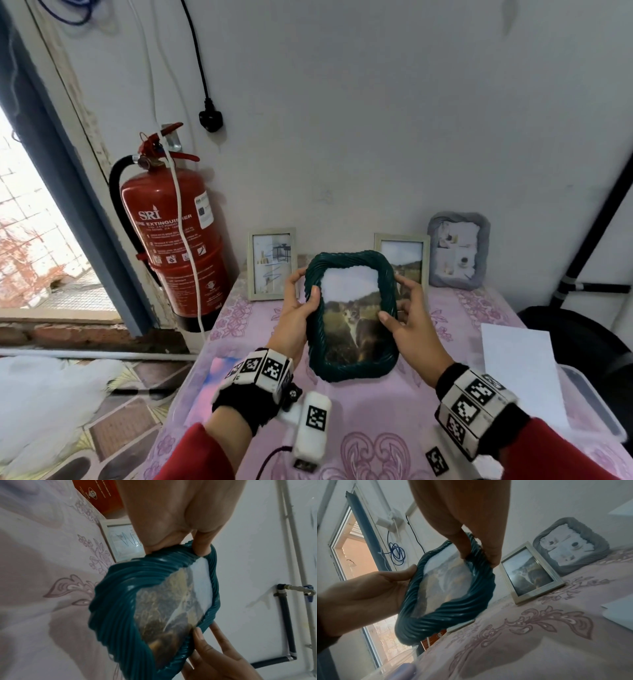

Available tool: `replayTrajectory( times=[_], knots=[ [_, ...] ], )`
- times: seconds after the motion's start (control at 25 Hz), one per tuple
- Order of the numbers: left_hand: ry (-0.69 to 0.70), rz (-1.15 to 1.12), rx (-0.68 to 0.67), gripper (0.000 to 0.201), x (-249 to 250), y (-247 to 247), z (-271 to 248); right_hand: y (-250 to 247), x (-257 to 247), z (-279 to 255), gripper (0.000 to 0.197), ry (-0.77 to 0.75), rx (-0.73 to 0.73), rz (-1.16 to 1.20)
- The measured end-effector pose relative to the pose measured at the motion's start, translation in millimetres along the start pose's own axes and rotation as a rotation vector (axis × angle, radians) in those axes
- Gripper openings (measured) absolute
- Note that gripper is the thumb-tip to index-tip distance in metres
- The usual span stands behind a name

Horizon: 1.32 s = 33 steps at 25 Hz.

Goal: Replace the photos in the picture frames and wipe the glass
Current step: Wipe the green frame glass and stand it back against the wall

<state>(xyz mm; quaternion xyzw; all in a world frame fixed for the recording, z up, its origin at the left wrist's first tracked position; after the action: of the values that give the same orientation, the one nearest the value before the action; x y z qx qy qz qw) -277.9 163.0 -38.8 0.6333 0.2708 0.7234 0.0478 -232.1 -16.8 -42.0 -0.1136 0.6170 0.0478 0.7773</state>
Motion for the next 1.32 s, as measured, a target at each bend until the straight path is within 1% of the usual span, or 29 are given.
replayTrajectory(
  times=[0.16,0.32,0.44,0.64,0.8,0.92,1.08,1.2,1.32],
  knots=[
    [-0.008,0.021,0.011,0.032,10,-6,51,11,1,45,0.062,-0.008,0.013,-0.049],
    [-0.028,0.038,0.046,0.036,11,-18,110,25,11,97,0.061,-0.033,-0.009,-0.121],
    [-0.021,0.086,0.075,0.036,7,-29,149,36,23,130,0.063,-0.02,-0.019,-0.153],
    [0.017,0.188,0.073,0.033,1,-43,210,54,38,179,0.067,-0.057,-0.002,-0.236],
    [0.051,0.187,0.035,0.035,-1,-43,236,72,47,202,0.084,-0.044,-0.049,-0.266],
    [0.083,0.215,0.0,0.038,-4,-37,250,83,52,218,0.093,-0.006,-0.027,-0.321],
    [0.11,0.248,0.003,0.037,-12,-28,263,85,54,233,0.093,0.036,0.054,-0.297],
    [0.109,0.248,0.014,0.036,-18,-25,273,79,58,242,0.091,0.03,0.089,-0.279],
    [0.103,0.25,0.047,0.035,-27,-25,280,73,65,245,0.089,0.028,0.134,-0.198]
  ],
)
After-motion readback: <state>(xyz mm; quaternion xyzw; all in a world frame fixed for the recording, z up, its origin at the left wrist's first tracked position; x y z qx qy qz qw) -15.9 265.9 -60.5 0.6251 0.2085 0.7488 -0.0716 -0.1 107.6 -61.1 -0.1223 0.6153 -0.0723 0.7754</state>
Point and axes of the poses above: each hand's wrist, its own z-axis towards the middle knuckle, its own y-axis out of the palm, x = y × z, the point moved 3 cm from there along z, towards the middle knuckle, and after that the axes turned 5 degrees about x, right-handed, at the moved point
